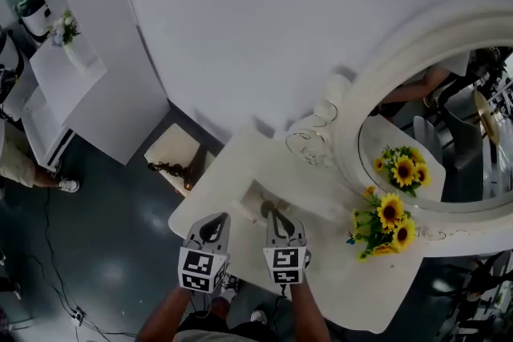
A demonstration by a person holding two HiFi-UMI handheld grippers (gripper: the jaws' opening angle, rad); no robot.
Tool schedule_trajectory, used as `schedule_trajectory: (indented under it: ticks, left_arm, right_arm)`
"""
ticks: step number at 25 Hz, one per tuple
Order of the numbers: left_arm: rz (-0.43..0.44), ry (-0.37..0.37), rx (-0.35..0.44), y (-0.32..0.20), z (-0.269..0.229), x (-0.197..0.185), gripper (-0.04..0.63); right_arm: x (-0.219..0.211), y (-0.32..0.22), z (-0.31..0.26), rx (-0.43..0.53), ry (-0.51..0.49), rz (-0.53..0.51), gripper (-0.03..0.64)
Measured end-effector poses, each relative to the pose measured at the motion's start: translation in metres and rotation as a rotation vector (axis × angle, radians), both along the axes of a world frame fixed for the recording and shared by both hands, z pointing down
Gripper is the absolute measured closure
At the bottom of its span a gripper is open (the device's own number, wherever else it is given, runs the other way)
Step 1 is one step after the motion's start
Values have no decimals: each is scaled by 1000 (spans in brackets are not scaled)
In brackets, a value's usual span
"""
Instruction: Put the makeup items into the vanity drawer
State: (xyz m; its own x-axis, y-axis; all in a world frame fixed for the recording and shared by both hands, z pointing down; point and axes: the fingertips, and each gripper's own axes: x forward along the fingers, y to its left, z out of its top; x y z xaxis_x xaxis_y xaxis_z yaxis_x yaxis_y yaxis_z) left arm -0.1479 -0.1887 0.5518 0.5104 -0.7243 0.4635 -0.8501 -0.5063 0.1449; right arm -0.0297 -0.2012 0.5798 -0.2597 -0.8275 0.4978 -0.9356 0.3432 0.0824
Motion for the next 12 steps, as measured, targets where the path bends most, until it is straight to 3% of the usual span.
schedule_trajectory:
  ticks: [12]
  left_arm:
    - [-12, 10, -40, -5, 21, -13, 595]
  right_arm:
    - [-6, -10, 28, -54, 19, 5, 584]
